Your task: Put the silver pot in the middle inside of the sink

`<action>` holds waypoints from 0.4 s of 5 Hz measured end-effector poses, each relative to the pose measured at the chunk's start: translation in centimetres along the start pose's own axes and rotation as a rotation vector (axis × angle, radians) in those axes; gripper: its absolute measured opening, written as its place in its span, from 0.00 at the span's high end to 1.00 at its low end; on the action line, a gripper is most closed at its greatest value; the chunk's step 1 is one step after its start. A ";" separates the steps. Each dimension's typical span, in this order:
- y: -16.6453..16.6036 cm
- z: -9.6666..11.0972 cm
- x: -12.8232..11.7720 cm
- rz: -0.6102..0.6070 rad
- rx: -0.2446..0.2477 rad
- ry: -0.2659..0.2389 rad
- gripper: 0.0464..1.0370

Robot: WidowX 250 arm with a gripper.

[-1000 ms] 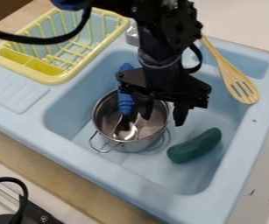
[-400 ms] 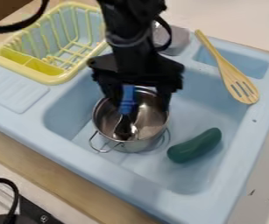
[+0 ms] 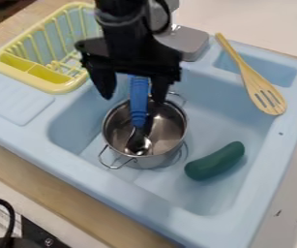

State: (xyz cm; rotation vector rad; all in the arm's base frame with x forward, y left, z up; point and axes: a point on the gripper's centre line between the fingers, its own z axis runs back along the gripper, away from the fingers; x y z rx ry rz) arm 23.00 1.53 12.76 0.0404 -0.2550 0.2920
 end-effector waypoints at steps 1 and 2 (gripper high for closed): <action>0.9 1.1 1.1 -0.094 -0.068 0.008 0.04; -0.5 0.8 2.3 -0.156 -0.117 -0.001 0.04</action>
